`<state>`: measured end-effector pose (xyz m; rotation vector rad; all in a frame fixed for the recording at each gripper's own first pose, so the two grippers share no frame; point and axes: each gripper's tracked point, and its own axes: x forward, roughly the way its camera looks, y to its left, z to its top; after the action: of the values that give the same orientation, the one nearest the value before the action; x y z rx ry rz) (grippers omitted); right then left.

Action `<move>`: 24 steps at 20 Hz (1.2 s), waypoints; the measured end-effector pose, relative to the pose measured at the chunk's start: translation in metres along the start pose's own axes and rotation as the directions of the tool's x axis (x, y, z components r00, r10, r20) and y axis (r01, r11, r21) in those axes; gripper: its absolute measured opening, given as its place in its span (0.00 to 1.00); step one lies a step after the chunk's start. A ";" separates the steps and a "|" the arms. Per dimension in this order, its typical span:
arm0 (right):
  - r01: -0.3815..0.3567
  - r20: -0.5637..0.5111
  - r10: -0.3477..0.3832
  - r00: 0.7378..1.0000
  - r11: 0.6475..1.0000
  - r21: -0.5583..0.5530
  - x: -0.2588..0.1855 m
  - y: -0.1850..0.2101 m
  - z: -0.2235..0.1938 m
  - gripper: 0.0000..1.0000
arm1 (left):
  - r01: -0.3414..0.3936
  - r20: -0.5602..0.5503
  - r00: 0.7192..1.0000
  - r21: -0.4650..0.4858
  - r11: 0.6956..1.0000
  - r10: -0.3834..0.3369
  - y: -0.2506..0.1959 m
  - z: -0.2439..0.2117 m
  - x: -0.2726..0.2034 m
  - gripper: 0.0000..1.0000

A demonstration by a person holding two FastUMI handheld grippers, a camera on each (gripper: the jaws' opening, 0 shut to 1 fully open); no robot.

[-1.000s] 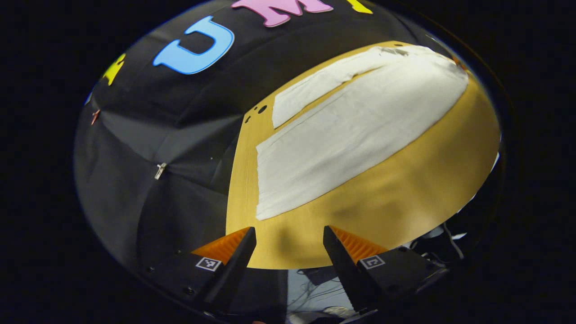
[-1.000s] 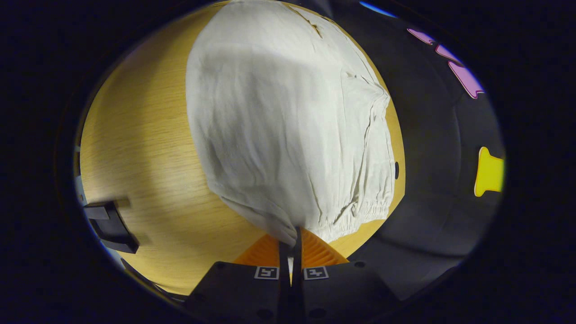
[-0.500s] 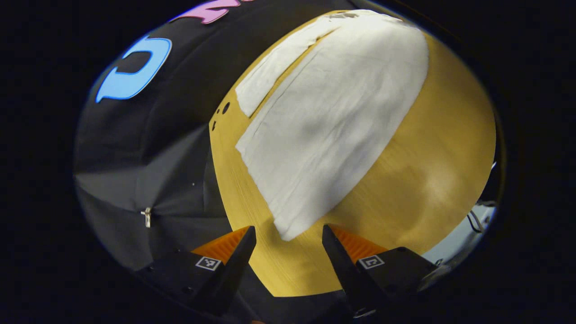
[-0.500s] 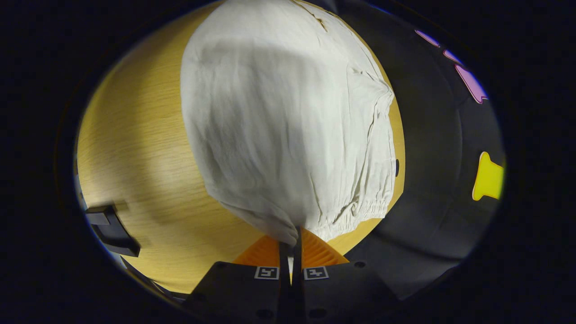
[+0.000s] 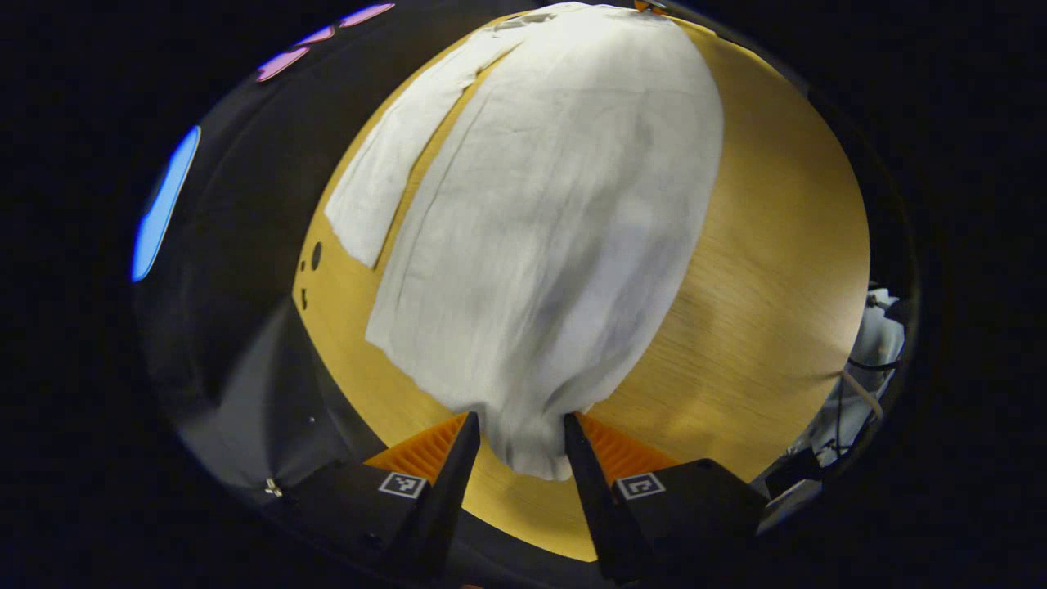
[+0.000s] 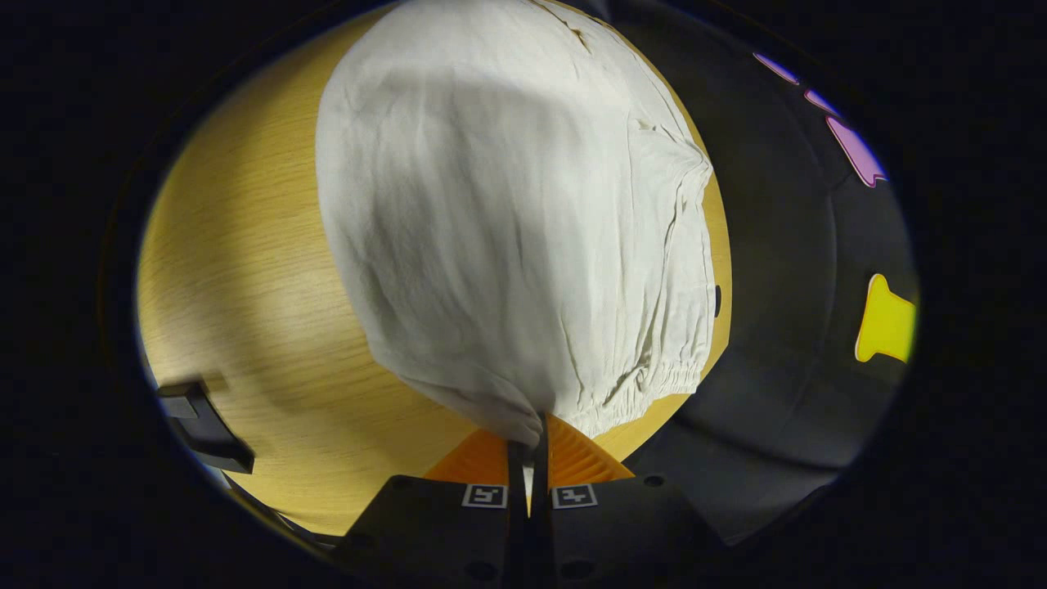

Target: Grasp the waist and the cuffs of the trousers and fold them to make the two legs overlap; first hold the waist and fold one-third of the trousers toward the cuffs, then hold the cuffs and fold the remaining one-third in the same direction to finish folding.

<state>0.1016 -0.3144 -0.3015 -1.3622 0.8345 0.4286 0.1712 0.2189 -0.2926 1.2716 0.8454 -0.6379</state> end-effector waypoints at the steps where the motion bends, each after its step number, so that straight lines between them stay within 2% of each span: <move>1: 0.001 -0.002 -0.001 1.000 1.000 0.001 0.000 0.000 0.000 0.05 | 0.020 -0.003 1.000 0.018 1.000 -0.020 -0.002 0.001 0.003 0.62; 3: 0.003 -0.002 -0.003 1.000 1.000 -0.001 0.001 0.000 0.000 0.05 | 0.012 -0.013 1.000 0.047 0.999 -0.011 -0.002 0.001 0.003 0.42; 4: 0.004 -0.002 -0.004 1.000 1.000 -0.003 0.000 0.000 0.000 0.05 | -0.009 -0.015 1.000 0.054 0.999 0.009 0.000 0.002 0.005 0.28; 11: 0.009 0.007 -0.009 1.000 1.000 0.003 0.000 -0.001 -0.001 0.05 | -0.069 -0.015 0.997 0.010 0.998 0.069 -0.002 0.002 0.007 0.08; 15: 0.078 -0.010 -0.077 0.997 0.994 0.082 -0.007 -0.018 -0.011 0.05 | -0.103 0.007 0.995 -0.096 0.990 0.104 -0.001 0.008 0.001 0.06; 20: 0.165 0.002 -0.168 0.986 0.969 0.182 -0.023 -0.058 -0.010 0.05 | -0.186 0.054 0.981 -0.032 0.982 0.187 0.021 0.024 -0.023 0.05; 24: 0.249 0.013 -0.267 0.964 0.916 0.314 -0.040 -0.108 -0.003 0.05 | -0.281 0.133 0.947 -0.103 0.954 0.293 0.077 0.050 -0.056 0.06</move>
<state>0.1510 -0.3305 -0.1987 -1.1409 0.6329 0.1205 0.2119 0.1830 -0.1993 1.2269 0.5452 -0.4511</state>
